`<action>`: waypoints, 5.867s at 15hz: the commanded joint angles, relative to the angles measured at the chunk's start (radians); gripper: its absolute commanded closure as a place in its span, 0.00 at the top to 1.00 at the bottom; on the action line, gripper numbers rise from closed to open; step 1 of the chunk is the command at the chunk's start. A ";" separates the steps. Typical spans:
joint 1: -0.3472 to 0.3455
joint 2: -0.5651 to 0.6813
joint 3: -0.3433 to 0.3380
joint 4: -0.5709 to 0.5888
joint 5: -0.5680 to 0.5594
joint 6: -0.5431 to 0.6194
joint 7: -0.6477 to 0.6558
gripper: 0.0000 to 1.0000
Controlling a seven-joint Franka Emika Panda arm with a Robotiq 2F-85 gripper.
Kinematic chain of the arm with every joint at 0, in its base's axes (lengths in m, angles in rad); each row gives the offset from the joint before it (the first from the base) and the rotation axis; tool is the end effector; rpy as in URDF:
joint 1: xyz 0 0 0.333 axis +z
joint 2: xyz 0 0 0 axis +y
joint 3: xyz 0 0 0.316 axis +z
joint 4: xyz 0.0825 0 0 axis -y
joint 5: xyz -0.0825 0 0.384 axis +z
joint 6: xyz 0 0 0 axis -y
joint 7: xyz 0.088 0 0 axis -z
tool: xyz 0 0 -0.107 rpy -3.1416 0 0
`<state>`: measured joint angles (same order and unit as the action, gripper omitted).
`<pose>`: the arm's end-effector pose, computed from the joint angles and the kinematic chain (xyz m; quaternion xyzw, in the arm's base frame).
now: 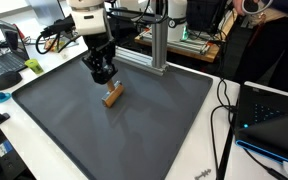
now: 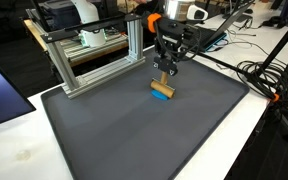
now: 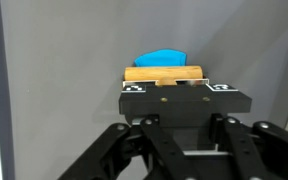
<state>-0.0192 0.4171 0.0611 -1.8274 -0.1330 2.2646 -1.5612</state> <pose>0.6450 0.0208 0.3087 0.6663 0.7446 -0.0192 0.0359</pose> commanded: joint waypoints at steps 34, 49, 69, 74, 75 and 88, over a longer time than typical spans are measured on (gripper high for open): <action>-0.021 0.050 -0.063 0.033 -0.181 -0.014 0.056 0.22; -0.137 -0.435 -0.097 -0.306 0.274 -0.023 0.153 0.22; -0.020 -0.763 -0.104 -0.540 0.195 -0.332 1.212 0.22; -0.003 -0.853 -0.087 -0.666 0.196 -0.271 1.353 0.22; -0.003 -0.872 -0.086 -0.697 0.196 -0.243 1.375 0.22; -0.010 -1.100 -0.072 -0.918 0.147 -0.161 1.521 0.22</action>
<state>-0.0399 -0.6232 -0.0199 -2.6719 0.0191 2.1060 -0.0650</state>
